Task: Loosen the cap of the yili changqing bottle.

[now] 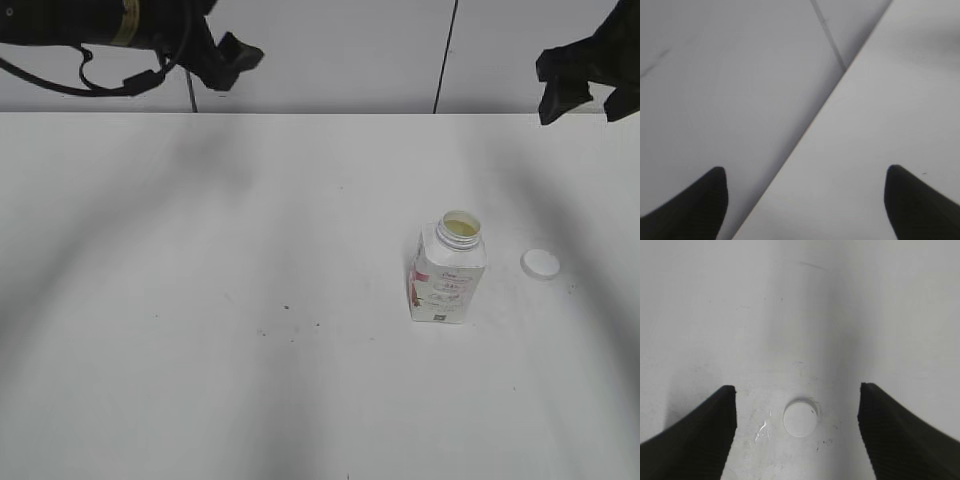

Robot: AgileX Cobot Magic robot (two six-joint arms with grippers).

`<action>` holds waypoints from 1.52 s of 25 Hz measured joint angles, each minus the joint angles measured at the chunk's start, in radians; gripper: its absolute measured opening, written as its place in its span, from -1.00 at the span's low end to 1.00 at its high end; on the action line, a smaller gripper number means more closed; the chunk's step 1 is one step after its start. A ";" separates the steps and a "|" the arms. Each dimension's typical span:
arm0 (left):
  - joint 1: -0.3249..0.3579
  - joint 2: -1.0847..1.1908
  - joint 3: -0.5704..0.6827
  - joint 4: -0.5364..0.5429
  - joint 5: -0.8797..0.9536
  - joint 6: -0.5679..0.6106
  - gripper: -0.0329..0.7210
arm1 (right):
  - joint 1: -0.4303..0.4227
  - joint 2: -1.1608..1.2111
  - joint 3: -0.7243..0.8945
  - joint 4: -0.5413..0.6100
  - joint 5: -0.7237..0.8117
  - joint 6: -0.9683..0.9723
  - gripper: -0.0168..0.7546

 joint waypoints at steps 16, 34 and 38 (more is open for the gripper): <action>0.012 -0.037 0.001 -0.761 0.957 0.504 0.52 | 0.000 -0.001 -0.157 -0.082 0.175 -0.009 0.59; 0.113 -0.145 0.001 -1.574 1.429 1.041 0.50 | -0.001 -0.044 -0.158 -0.009 0.372 -0.190 0.57; 0.113 -0.201 0.002 -1.598 1.470 1.041 0.50 | -0.001 -0.102 -0.151 0.015 0.374 -0.223 0.57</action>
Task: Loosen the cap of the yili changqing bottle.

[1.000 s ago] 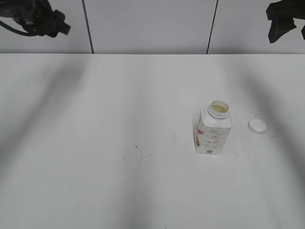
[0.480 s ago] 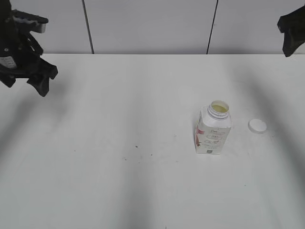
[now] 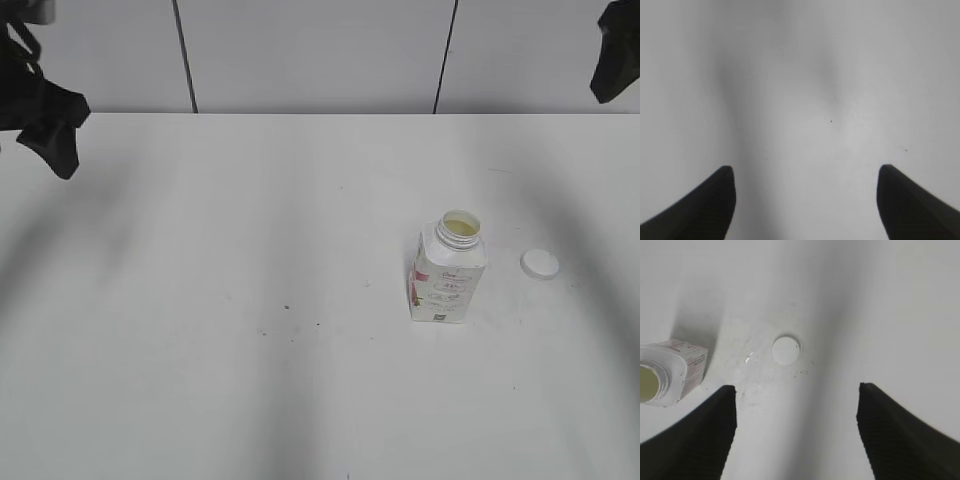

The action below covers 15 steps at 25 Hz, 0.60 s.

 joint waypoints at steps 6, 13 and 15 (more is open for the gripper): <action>0.000 -0.103 0.099 -0.030 0.002 0.002 0.50 | 0.000 -0.092 0.061 0.040 0.001 -0.009 0.57; 0.000 -0.267 0.312 -0.034 -0.036 0.002 0.50 | 0.000 -0.213 0.203 0.048 0.003 -0.010 0.57; 0.000 -0.318 0.359 -0.041 -0.039 0.002 0.50 | 0.000 -0.264 0.256 0.054 0.003 -0.011 0.57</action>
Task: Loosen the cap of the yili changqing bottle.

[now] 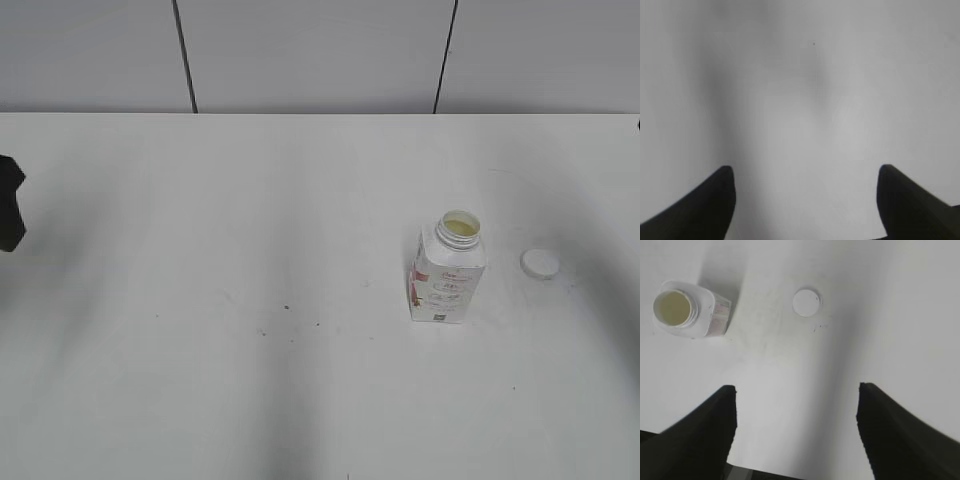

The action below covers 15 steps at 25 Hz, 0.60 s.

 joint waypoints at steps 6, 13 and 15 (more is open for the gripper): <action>0.000 -0.154 0.136 -0.058 -0.023 0.000 0.50 | 0.000 -0.135 0.150 0.032 -0.014 0.000 0.57; 0.000 -0.406 0.346 -0.095 -0.022 0.000 0.50 | 0.000 -0.315 0.327 0.065 -0.020 0.000 0.57; 0.000 -0.495 0.395 -0.095 -0.019 0.000 0.50 | 0.000 -0.368 0.380 0.066 -0.020 0.000 0.57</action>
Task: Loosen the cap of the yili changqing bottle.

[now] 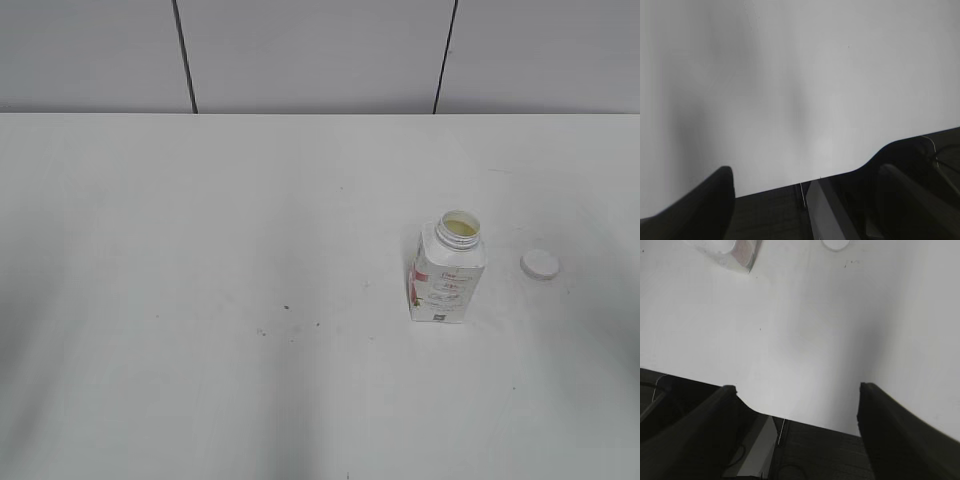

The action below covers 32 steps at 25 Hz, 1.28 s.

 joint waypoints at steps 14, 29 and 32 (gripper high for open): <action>0.000 -0.629 0.102 -0.002 0.113 0.000 0.50 | 0.000 -0.427 0.278 0.005 -0.021 0.010 0.57; 0.000 -0.729 0.103 -0.002 0.132 -0.035 0.50 | 0.000 -0.498 0.356 0.006 -0.065 0.083 0.57; 0.000 -0.729 0.105 -0.002 0.132 -0.036 0.50 | 0.000 -0.498 0.391 0.006 -0.091 0.075 0.56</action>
